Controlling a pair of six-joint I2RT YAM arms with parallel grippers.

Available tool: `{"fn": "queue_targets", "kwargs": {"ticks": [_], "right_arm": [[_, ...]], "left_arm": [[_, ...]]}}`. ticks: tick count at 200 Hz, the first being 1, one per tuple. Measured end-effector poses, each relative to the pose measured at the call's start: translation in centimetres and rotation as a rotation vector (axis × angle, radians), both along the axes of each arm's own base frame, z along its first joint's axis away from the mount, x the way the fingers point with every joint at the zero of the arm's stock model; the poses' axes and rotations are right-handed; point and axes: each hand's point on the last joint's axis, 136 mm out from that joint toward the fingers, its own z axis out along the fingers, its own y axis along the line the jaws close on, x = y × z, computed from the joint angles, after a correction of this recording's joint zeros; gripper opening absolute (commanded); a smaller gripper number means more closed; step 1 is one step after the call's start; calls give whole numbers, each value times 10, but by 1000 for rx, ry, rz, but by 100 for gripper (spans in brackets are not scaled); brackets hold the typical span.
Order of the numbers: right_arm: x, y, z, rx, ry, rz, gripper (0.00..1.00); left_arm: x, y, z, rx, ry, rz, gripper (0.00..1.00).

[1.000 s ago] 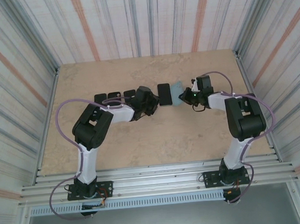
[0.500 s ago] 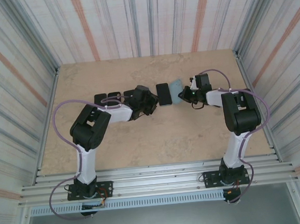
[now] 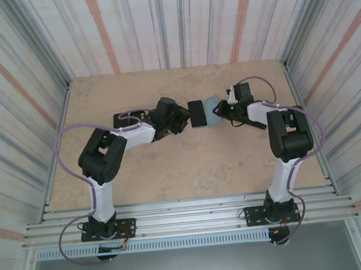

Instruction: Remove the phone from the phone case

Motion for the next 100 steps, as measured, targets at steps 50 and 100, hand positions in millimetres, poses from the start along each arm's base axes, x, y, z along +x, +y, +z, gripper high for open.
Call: {"fn": "queue_targets", "kwargs": {"ticks": [50,100], "right_arm": [[3,-5,-13,-85,31,43,46],[12,-5,-19,-124,44,76,50]], "left_arm": [[1,2,3,-4,-7,-18,59],[2,3,5,-6,-9,-32,59]]}}
